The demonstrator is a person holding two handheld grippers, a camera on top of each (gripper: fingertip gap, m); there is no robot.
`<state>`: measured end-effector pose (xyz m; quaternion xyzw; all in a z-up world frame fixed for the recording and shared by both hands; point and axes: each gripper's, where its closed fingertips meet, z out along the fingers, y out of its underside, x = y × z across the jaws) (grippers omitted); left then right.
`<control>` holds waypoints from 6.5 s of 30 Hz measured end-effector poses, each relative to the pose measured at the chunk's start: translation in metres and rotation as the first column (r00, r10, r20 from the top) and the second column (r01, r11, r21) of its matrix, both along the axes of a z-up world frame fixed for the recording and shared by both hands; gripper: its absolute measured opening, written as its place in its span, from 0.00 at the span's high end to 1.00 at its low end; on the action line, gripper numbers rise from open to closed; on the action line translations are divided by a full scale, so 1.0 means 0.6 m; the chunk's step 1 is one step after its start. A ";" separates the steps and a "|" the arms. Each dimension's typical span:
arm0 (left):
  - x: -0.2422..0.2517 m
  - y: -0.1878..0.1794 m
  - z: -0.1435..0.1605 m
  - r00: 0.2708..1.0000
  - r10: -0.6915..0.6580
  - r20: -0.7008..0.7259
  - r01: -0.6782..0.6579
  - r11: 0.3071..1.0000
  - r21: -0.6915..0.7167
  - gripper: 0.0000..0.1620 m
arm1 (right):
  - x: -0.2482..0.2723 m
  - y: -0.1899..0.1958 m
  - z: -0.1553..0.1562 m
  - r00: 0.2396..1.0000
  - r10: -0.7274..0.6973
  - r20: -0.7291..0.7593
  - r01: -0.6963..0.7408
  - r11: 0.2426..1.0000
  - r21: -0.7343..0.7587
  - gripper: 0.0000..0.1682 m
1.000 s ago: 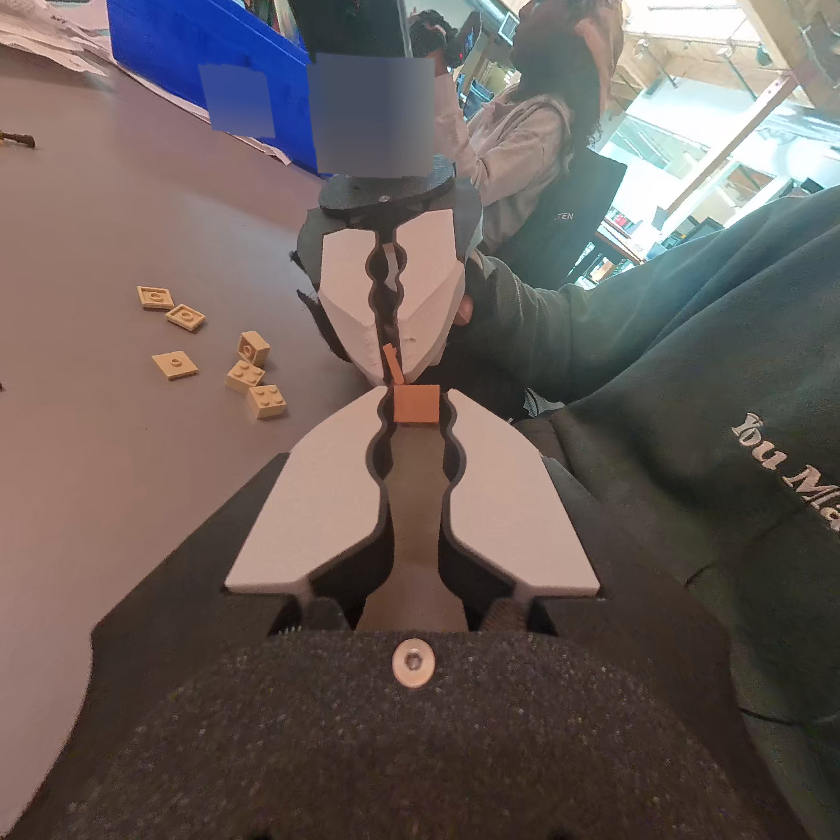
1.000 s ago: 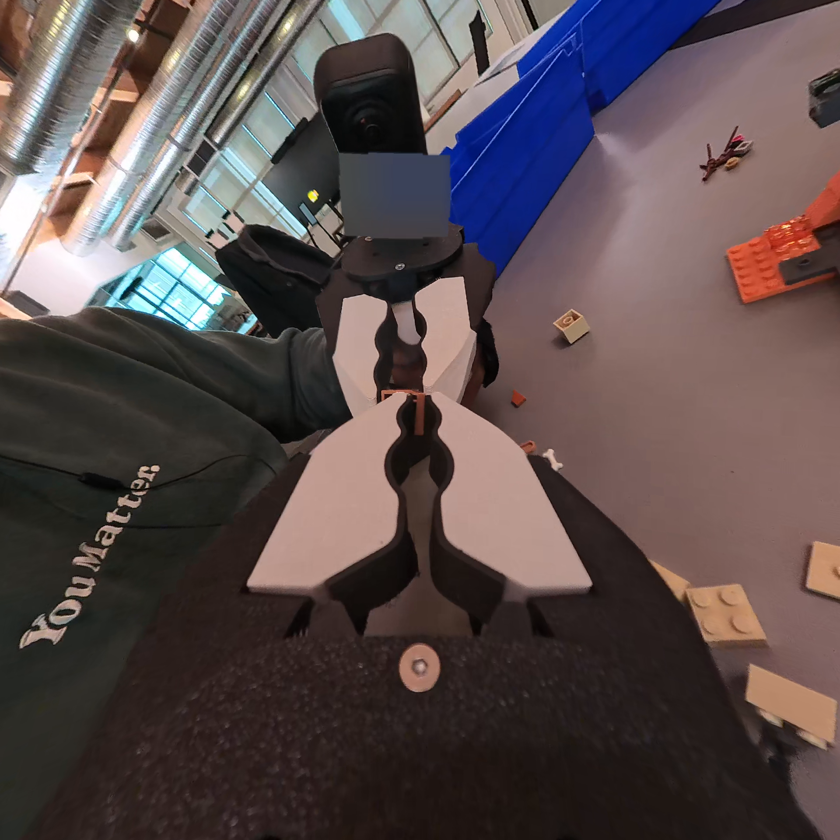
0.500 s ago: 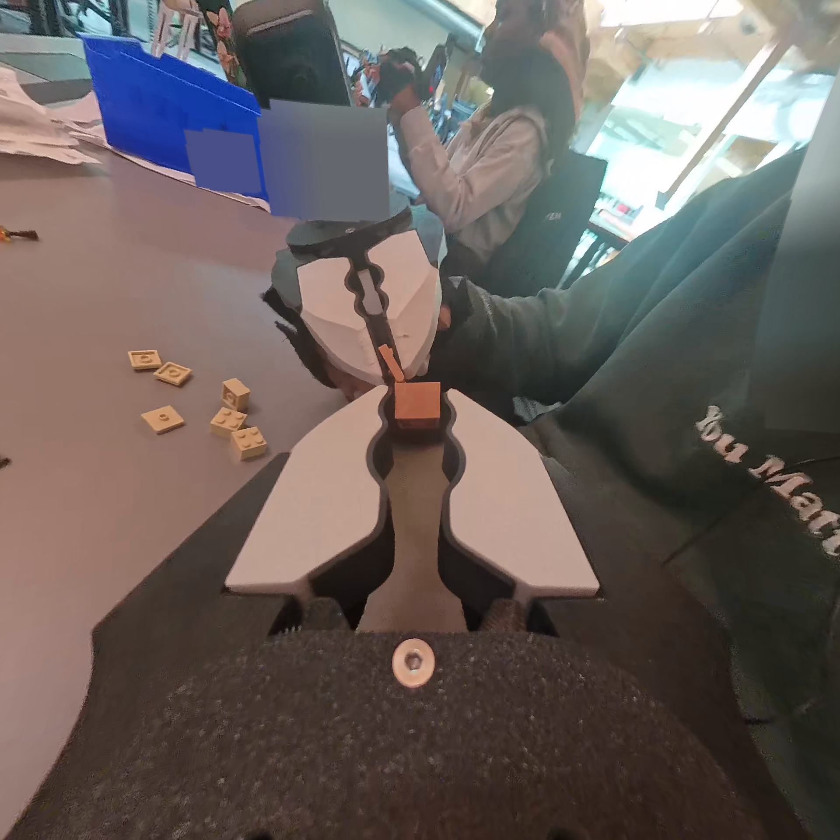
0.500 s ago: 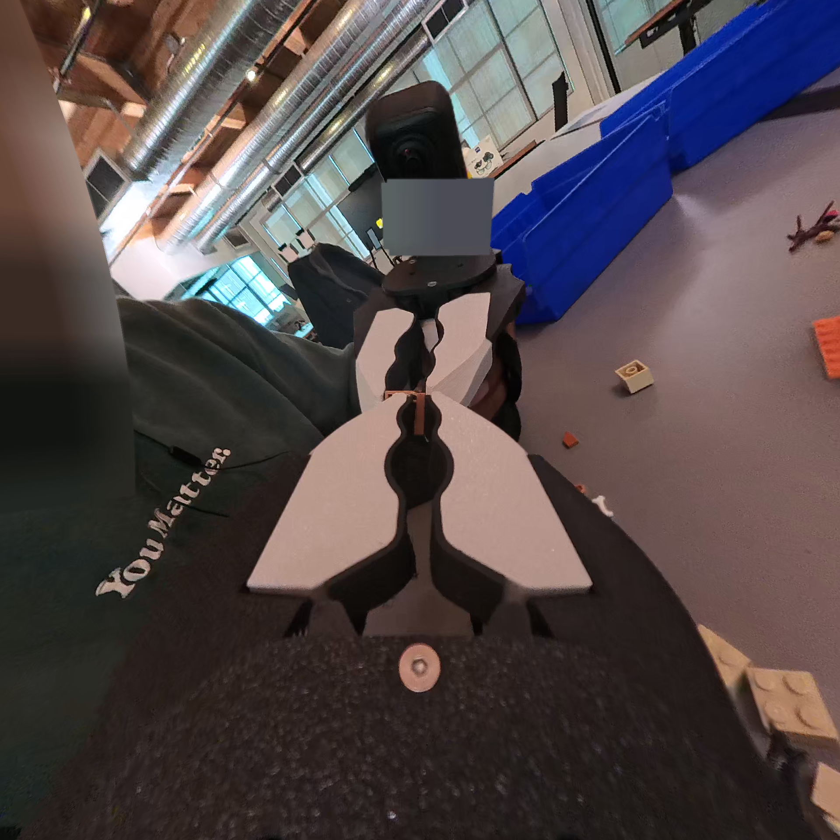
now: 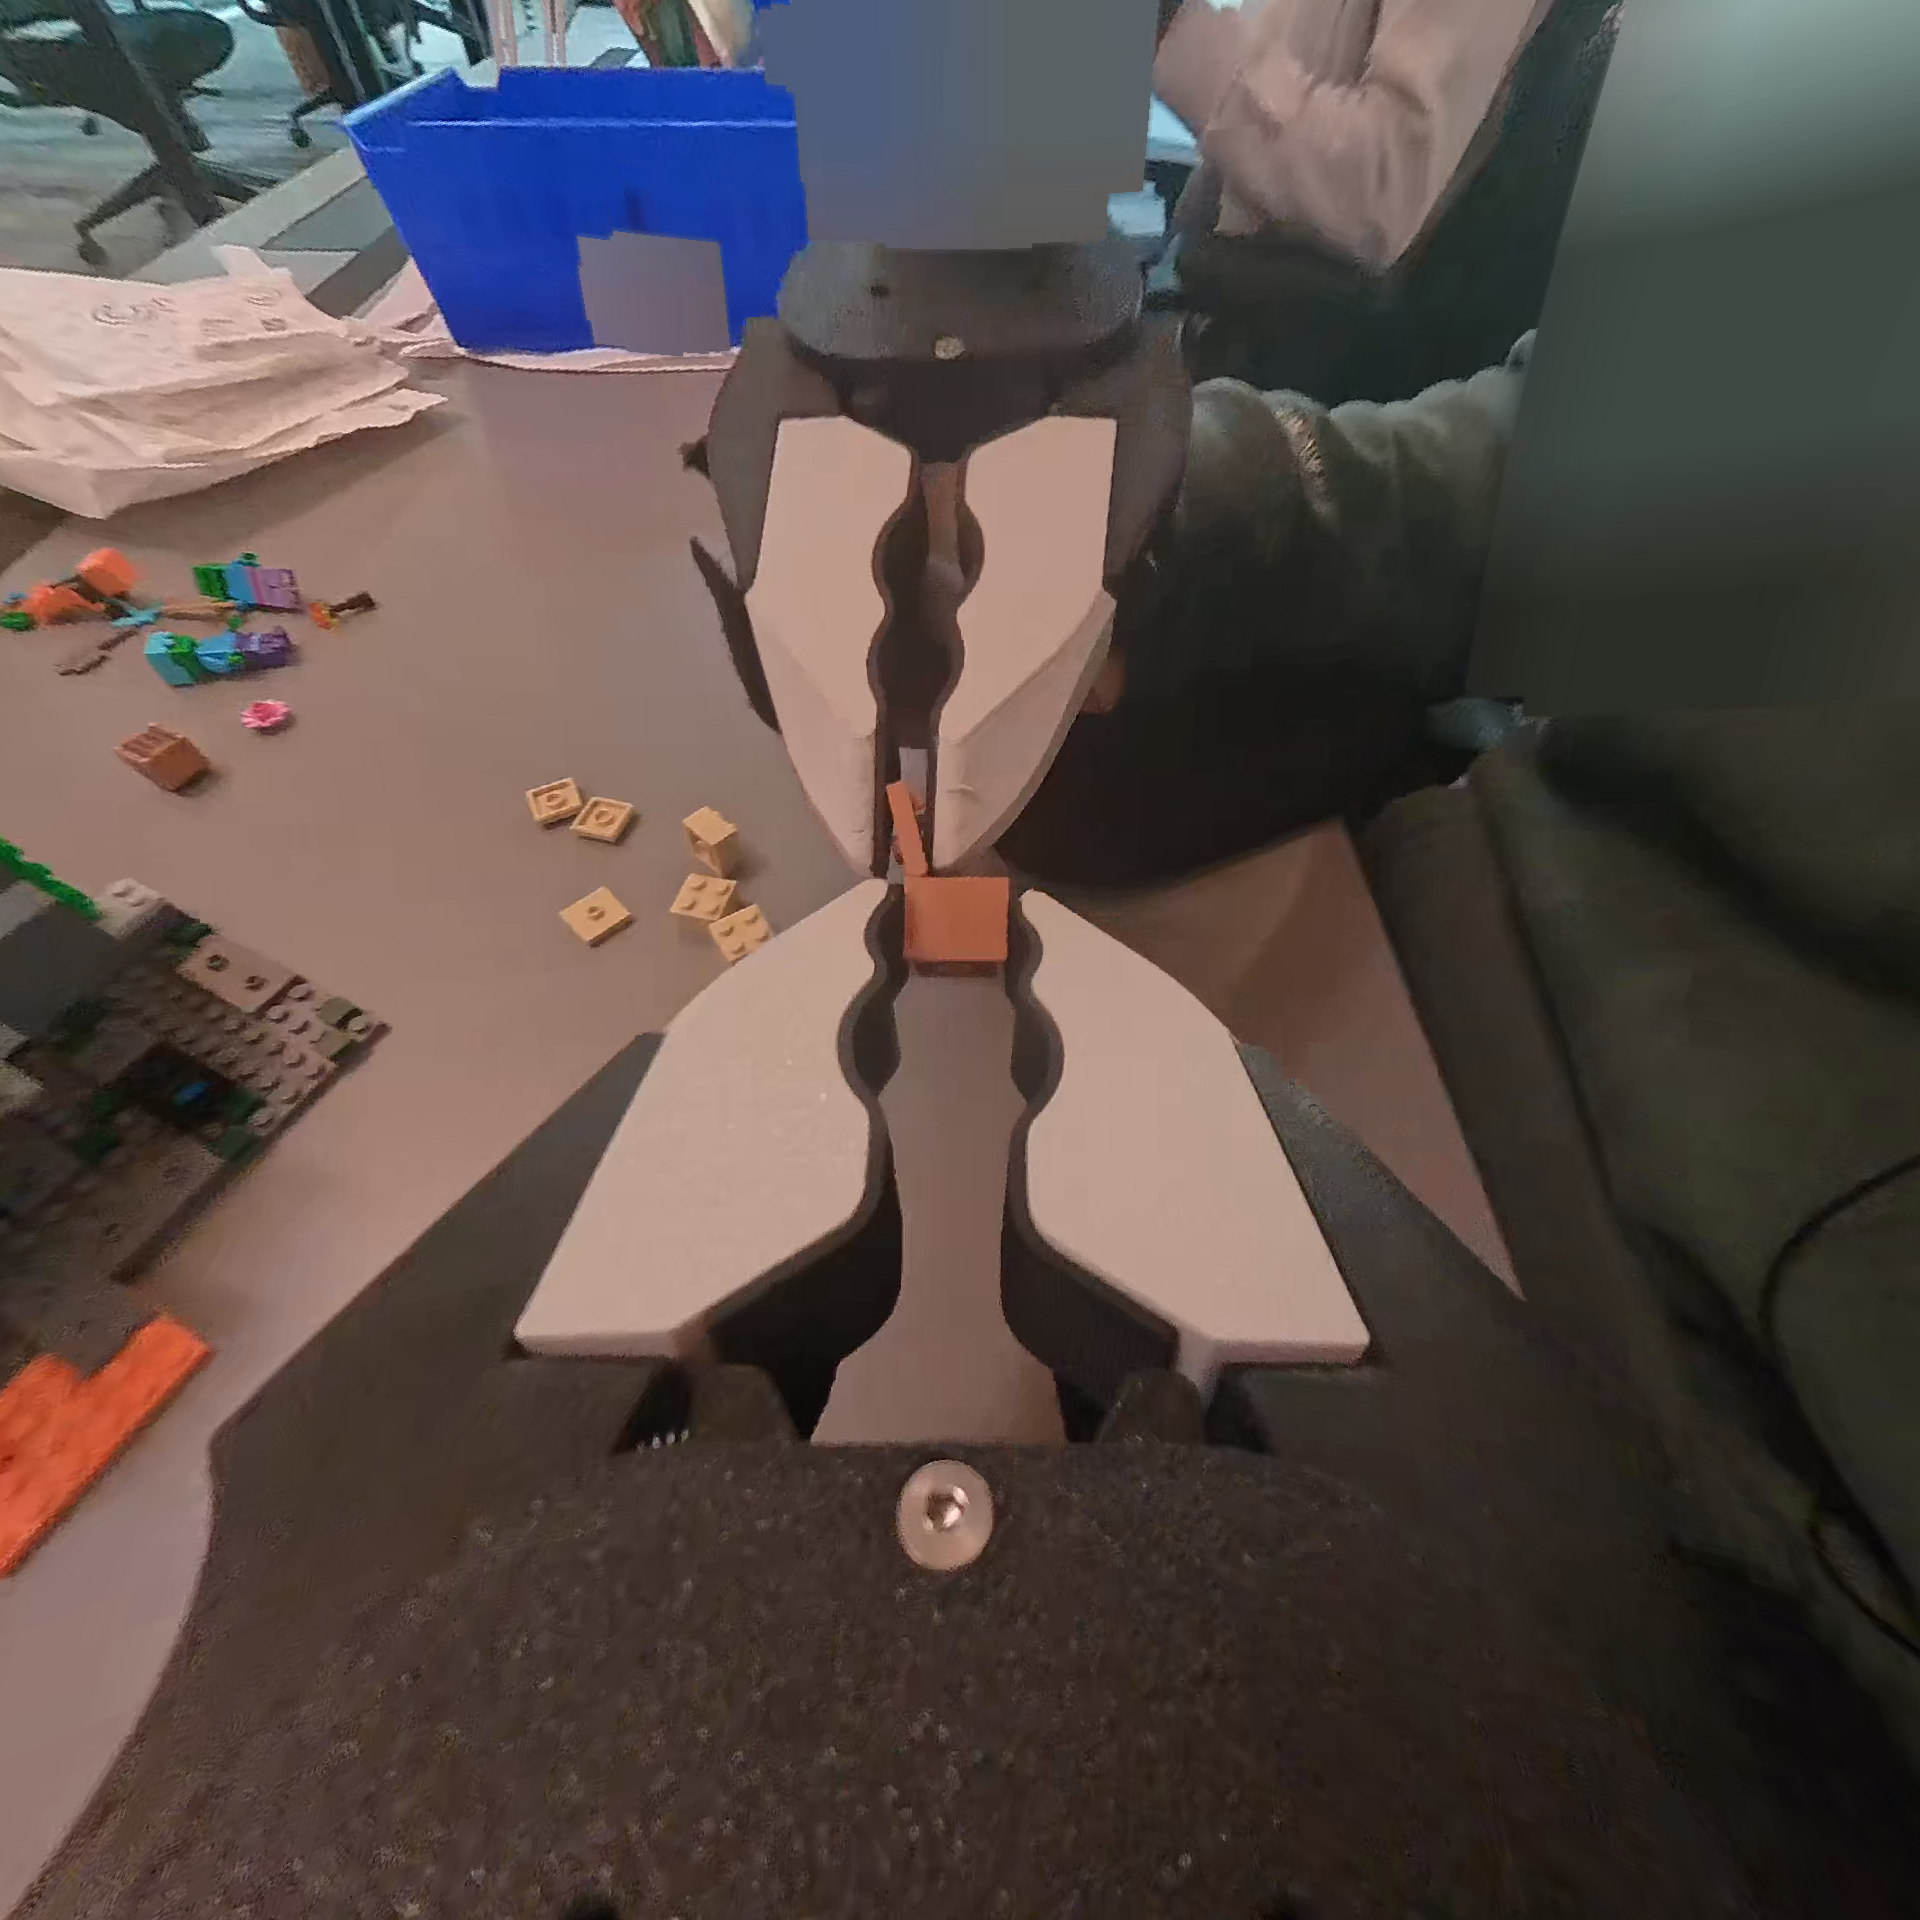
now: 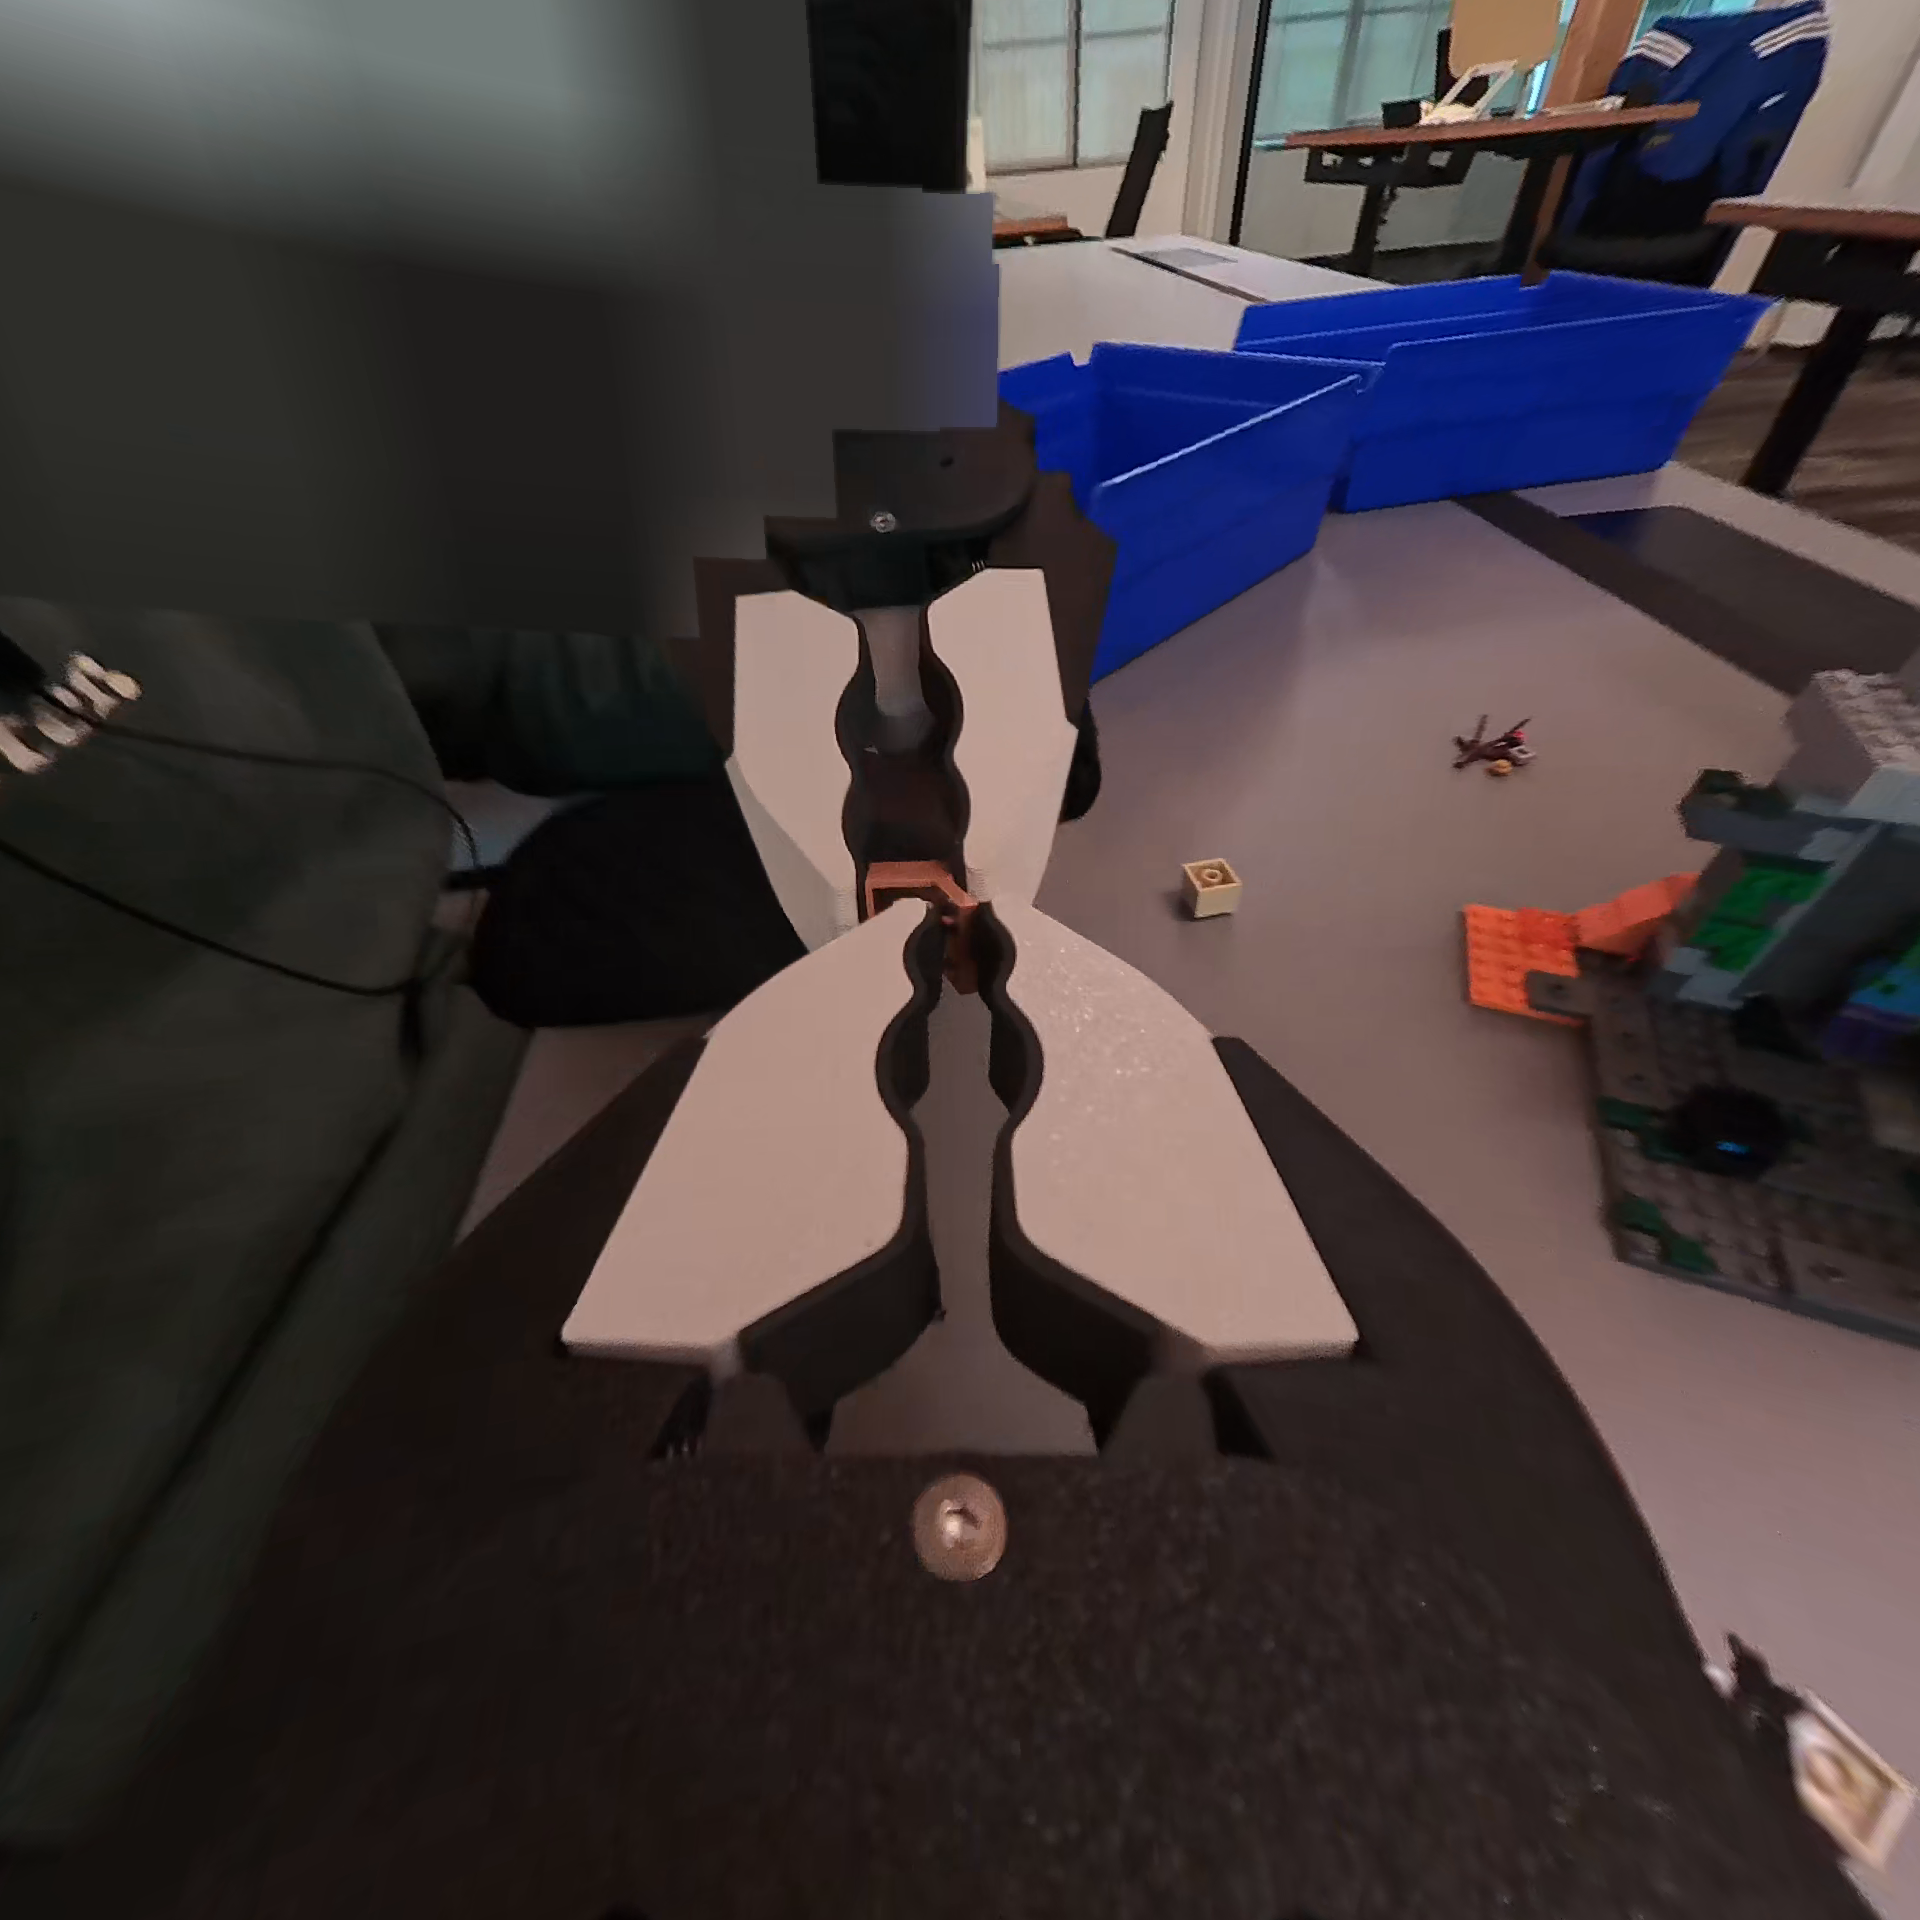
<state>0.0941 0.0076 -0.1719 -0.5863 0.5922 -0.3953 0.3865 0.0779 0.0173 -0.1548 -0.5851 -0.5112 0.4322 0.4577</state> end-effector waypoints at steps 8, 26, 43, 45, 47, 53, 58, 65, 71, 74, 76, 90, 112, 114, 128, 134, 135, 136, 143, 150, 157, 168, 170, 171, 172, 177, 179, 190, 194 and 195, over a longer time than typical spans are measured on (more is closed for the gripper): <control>0.005 0.033 0.007 0.988 0.151 0.038 -0.153 0.895 0.419 0.89 | 0.007 0.017 0.008 0.974 -0.219 0.065 0.146 0.815 0.560 0.97; 0.005 0.035 0.030 0.972 0.185 0.144 -0.230 0.649 0.725 0.89 | 0.008 0.007 0.024 0.957 -0.287 0.037 0.165 0.646 0.745 0.96; 0.012 0.006 0.021 0.985 0.062 0.164 -0.116 0.933 0.340 0.88 | 0.016 -0.006 0.021 0.981 -0.174 0.081 0.115 0.871 0.477 0.98; 0.013 0.002 0.022 0.984 0.045 0.172 -0.092 0.957 0.276 0.88 | 0.018 -0.008 0.021 0.987 -0.147 0.066 0.106 0.900 0.423 0.98; -0.009 0.042 0.020 0.974 0.152 0.166 -0.191 0.949 0.250 0.89 | 0.037 -0.015 0.053 0.994 -0.095 -0.056 0.108 0.938 0.330 0.98; 0.011 0.010 0.025 0.981 0.054 0.186 -0.079 0.989 0.129 0.89 | 0.036 0.008 0.026 0.987 -0.160 -0.020 0.159 0.948 0.274 0.98; -0.001 0.042 0.008 0.978 0.135 0.160 -0.145 0.988 0.055 0.89 | 0.050 0.050 -0.003 0.962 -0.270 0.043 0.257 0.947 0.195 0.98; -0.015 0.084 -0.027 0.966 0.257 0.041 -0.259 0.965 0.042 0.89 | 0.079 0.097 -0.067 0.892 -0.385 0.237 0.364 0.922 0.129 0.97; -0.019 0.097 -0.054 0.954 0.297 -0.037 -0.295 0.954 0.042 0.89 | 0.088 0.109 -0.120 0.839 -0.386 0.384 0.383 0.919 0.087 0.91; -0.022 0.103 -0.065 0.949 0.311 -0.057 -0.308 0.950 0.052 0.89 | 0.095 0.116 -0.130 0.815 -0.405 0.414 0.403 0.910 0.095 0.89; -0.023 0.107 -0.071 0.945 0.321 -0.066 -0.317 0.946 0.063 0.89 | 0.096 0.116 -0.131 0.813 -0.407 0.417 0.407 0.909 0.092 0.88; -0.010 0.087 -0.076 0.966 0.254 -0.050 -0.244 0.956 0.162 0.89 | 0.072 0.094 -0.101 0.883 -0.358 0.304 0.339 0.934 0.115 0.97; 0.049 0.103 -0.055 0.974 0.226 -0.033 -0.212 0.950 0.229 0.89 | 0.064 0.069 -0.041 0.962 -0.257 0.098 0.262 0.964 -0.041 0.95; 0.042 0.112 -0.058 0.969 0.244 -0.046 -0.228 0.949 0.219 0.89 | 0.079 0.071 -0.050 0.954 -0.257 0.154 0.262 0.965 -0.012 0.93; 0.045 0.095 -0.086 0.975 0.195 -0.103 -0.165 0.955 0.248 0.89 | 0.220 0.028 -0.178 0.677 -0.153 0.720 0.272 0.961 -0.052 0.83; 0.037 0.091 -0.087 0.974 0.204 -0.099 -0.174 0.953 0.249 0.89 | 0.227 0.057 -0.179 0.628 -0.135 0.767 0.286 0.956 -0.065 0.90; 0.036 0.092 -0.087 0.974 0.206 -0.095 -0.178 0.953 0.247 0.89 | 0.234 0.076 -0.174 0.632 -0.158 0.759 0.305 0.951 -0.056 0.90; 0.035 0.092 -0.086 0.974 0.208 -0.090 -0.181 0.953 0.242 0.89 | 0.246 0.103 -0.168 0.629 -0.197 0.752 0.345 0.937 -0.043 0.90; 0.031 0.094 -0.087 0.973 0.218 -0.076 -0.196 0.955 0.224 0.89 | 0.322 0.300 -0.161 0.551 -0.431 0.714 0.538 0.838 0.091 0.90; 0.027 0.096 -0.087 0.972 0.227 -0.066 -0.209 0.955 0.210 0.89 | 0.325 0.363 -0.179 0.611 -0.465 0.641 0.618 0.786 -0.020 0.90; 0.029 0.094 -0.090 0.973 0.217 -0.074 -0.198 0.958 0.208 0.89 | 0.318 0.358 -0.163 0.646 -0.483 0.591 0.609 0.793 -0.018 0.79; 0.029 0.094 -0.088 0.973 0.221 -0.066 -0.203 0.955 0.217 0.89 | 0.209 0.196 -0.109 0.787 -0.302 0.538 0.352 0.936 0.010 0.80; 0.030 0.092 -0.089 0.974 0.216 -0.071 -0.195 0.955 0.225 0.89 | 0.172 0.149 -0.109 0.820 -0.220 0.529 0.262 0.965 -0.005 0.80; 0.032 0.090 -0.089 0.975 0.210 -0.070 -0.189 0.955 0.230 0.89 | 0.152 0.125 -0.108 0.833 -0.183 0.522 0.218 0.976 -0.005 0.80; 0.034 0.087 -0.088 0.977 0.202 -0.065 -0.181 0.954 0.237 0.89 | 0.133 0.106 -0.105 0.845 -0.160 0.511 0.185 0.983 0.002 0.80; 0.037 0.089 -0.077 0.972 0.233 -0.040 -0.204 0.910 0.361 0.89 | 0.061 0.067 -0.104 0.878 -0.132 0.460 0.240 0.953 -0.184 0.81; 0.033 0.097 -0.069 0.961 0.276 -0.026 -0.235 0.862 0.448 0.89 | 0.044 0.061 -0.096 0.910 -0.108 0.400 0.244 0.919 -0.309 0.81; 0.021 0.112 -0.055 0.937 0.348 -0.011 -0.259 0.718 0.646 0.88 | 0.016 0.073 -0.066 0.964 -0.134 0.228 0.242 0.796 -0.554 0.99; 0.010 0.125 -0.062 0.923 0.383 -0.032 -0.289 0.746 0.600 0.87 | 0.059 0.112 -0.056 0.952 -0.192 0.239 0.294 0.795 -0.531 0.99; 0.007 0.129 -0.063 0.920 0.390 -0.033 -0.300 0.756 0.581 0.87 | 0.086 0.138 -0.058 0.929 -0.244 0.277 0.356 0.793 -0.494 0.99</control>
